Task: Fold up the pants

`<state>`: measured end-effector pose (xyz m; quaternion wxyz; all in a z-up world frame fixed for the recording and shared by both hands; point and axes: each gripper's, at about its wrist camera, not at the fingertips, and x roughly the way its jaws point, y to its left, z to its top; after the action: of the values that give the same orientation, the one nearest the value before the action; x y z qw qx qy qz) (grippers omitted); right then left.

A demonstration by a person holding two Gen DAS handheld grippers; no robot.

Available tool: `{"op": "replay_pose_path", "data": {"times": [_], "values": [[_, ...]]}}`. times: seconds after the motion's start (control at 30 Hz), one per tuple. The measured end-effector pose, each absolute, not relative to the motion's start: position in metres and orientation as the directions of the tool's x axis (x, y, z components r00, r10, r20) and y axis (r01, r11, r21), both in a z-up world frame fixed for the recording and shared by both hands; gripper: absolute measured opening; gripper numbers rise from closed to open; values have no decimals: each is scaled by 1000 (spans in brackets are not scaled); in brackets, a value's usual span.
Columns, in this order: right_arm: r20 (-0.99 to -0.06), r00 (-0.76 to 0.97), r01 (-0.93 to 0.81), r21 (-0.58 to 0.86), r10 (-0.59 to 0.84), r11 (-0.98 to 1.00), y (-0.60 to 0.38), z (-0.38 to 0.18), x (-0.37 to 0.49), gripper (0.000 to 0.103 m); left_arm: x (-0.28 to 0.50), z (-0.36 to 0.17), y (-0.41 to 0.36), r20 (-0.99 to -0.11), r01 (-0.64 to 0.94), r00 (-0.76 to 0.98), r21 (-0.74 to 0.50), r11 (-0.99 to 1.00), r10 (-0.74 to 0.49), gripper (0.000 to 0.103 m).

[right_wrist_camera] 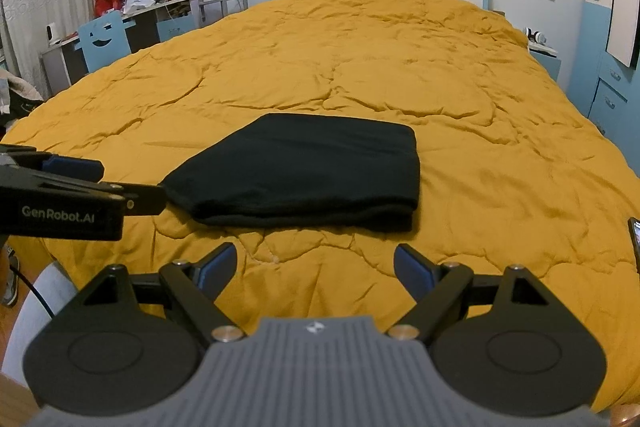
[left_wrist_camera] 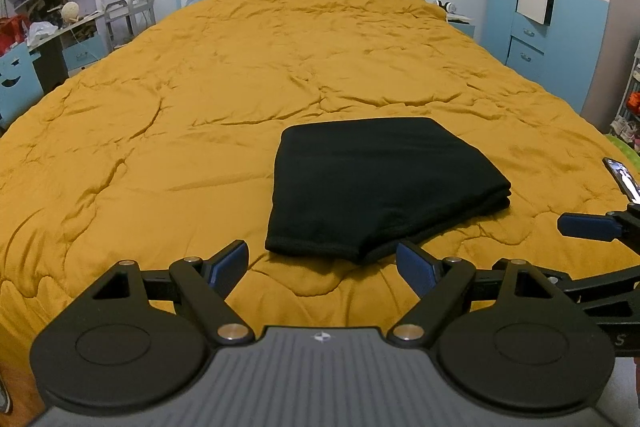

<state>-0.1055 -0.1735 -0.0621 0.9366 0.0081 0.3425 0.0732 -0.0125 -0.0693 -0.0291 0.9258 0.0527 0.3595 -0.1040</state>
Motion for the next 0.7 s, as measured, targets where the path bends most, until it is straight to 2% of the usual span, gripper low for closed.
{"op": "replay_pose_path", "data": {"times": [0.7], "values": [[-639, 757, -136, 52, 138, 989, -170, -61, -109, 82, -18, -27, -69, -670, 230, 726, 20, 973, -158, 97]]}}
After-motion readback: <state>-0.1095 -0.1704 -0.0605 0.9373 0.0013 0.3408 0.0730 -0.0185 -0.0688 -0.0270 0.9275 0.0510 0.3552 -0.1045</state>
